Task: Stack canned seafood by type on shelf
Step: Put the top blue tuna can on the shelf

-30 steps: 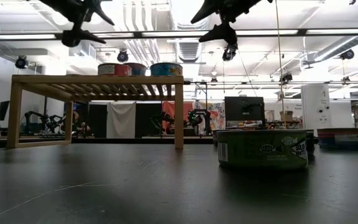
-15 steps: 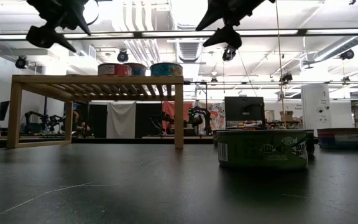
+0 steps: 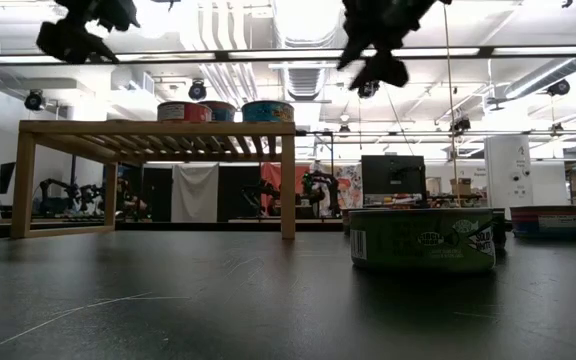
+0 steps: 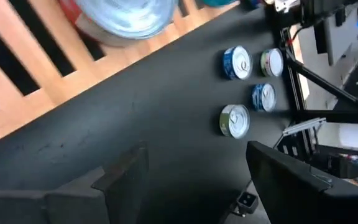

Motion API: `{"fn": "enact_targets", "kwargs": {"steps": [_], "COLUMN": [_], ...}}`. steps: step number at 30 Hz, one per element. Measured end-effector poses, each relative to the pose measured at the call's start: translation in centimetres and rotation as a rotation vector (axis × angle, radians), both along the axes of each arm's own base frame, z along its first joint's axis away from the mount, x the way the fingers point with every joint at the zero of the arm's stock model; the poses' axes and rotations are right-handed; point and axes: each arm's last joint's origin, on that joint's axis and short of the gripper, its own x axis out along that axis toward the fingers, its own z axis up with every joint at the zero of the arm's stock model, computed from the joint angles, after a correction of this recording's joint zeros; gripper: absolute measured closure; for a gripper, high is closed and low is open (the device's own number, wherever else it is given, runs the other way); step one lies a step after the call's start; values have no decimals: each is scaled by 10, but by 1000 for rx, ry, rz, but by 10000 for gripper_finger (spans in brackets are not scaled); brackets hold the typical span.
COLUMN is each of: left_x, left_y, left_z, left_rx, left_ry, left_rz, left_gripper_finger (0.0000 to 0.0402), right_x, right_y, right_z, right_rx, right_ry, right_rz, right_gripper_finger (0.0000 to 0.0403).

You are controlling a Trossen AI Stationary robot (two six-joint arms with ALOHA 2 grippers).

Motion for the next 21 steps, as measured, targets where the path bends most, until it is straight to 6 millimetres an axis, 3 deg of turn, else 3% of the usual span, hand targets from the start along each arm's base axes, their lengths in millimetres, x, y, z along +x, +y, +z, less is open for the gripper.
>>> {"fn": "enact_targets", "kwargs": {"steps": [7, 12, 21], "left_x": [8, 11, 32], "left_y": [-15, -16, -25], "left_z": [26, 36, 23], "left_rx": [89, 151, 104], "left_ry": [-45, -44, -34], "left_rz": [-54, 24, -16], "left_gripper_finger": [168, 170, 171], "right_x": [-18, -19, -22], "right_y": [10, 27, 95], "right_z": [-20, -33, -56], "right_rx": [117, 142, 72], "right_ry": [253, 340, 365], "right_rz": [7, 65, 357], "right_gripper_finger": [200, 204, 217]}}
